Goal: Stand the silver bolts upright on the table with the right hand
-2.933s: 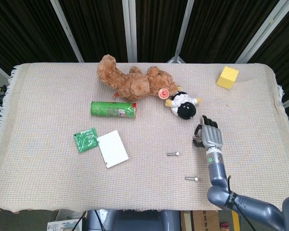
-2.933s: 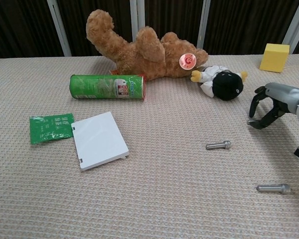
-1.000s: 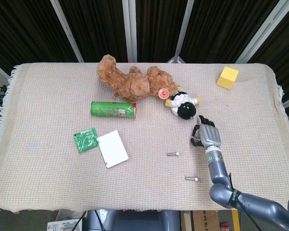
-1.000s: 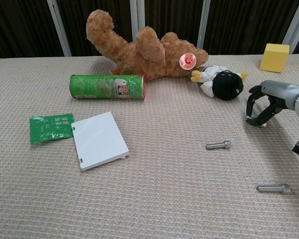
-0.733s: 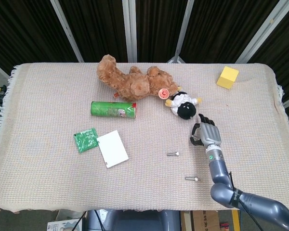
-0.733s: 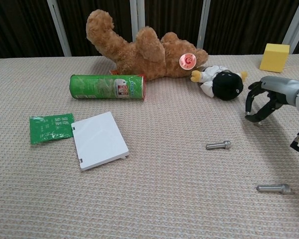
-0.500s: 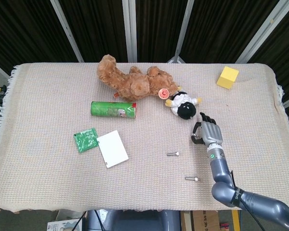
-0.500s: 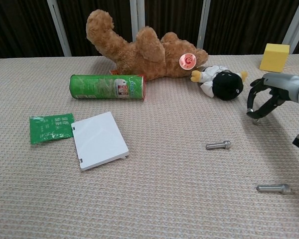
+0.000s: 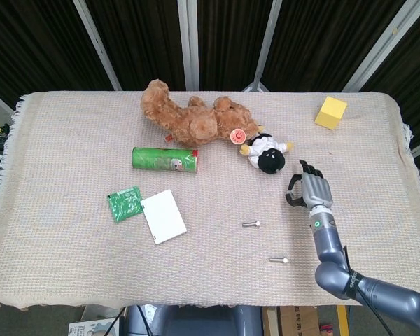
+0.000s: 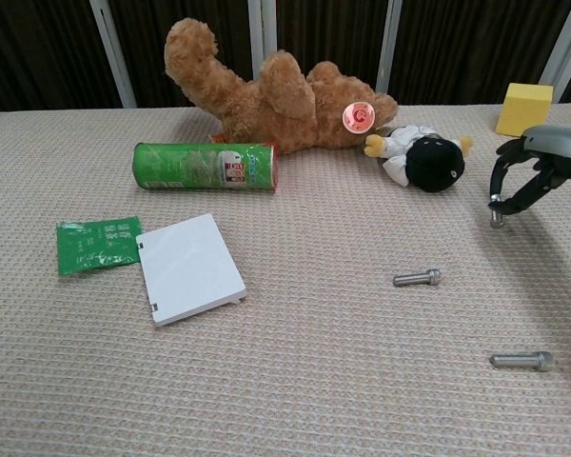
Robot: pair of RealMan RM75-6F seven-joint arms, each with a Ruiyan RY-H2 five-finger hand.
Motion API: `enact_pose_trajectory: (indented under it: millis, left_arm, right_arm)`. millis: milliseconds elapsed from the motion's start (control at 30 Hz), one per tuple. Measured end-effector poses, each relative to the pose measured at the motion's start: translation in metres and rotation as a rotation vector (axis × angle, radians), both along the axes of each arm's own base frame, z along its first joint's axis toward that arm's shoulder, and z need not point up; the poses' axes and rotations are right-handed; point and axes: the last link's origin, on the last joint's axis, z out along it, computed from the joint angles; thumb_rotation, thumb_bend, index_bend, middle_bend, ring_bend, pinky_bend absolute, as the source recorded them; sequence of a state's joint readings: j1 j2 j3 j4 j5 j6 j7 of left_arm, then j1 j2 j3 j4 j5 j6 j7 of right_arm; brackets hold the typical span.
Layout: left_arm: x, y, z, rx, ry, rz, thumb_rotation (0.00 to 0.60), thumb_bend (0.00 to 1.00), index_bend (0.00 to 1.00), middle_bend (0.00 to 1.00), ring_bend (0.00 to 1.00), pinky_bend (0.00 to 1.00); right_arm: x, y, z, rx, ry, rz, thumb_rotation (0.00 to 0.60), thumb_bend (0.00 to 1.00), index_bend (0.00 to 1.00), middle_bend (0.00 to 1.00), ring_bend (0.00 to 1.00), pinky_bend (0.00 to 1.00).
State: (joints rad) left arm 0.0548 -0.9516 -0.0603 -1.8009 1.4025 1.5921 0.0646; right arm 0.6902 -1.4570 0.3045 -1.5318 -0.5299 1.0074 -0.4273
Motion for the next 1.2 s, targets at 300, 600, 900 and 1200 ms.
enact_pose_trajectory:
  millis: [300,600,900,1200]
  left_arm:
    - [0.000,0.000,0.000,-0.001,0.000,0.003,0.600,0.12,0.09,0.07,0.05,0.17]
    - [0.000,0.000,0.000,-0.001,0.001,0.004,0.600,0.12,0.09,0.07,0.05,0.17]
    - [0.000,0.000,-0.001,0.000,0.002,0.006,0.600,0.12,0.09,0.07,0.05,0.17]
    - [0.000,0.000,-0.001,0.001,0.003,0.005,0.600,0.12,0.09,0.07,0.05,0.17]
  right_arm:
    - [-0.003,-0.002,0.004,-0.002,-0.013,-0.016,0.600,0.38,0.61,0.03,0.07,0.10]
    - [-0.006,-0.003,0.007,-0.006,-0.036,-0.026,0.600,0.38,0.61,0.03,0.07,0.10]
    - [-0.009,-0.003,0.008,-0.004,-0.048,-0.042,0.600,0.38,0.61,0.03,0.07,0.10]
    - [-0.012,-0.003,0.008,-0.004,-0.052,-0.047,0.600,0.38,0.61,0.03,0.07,0.10]
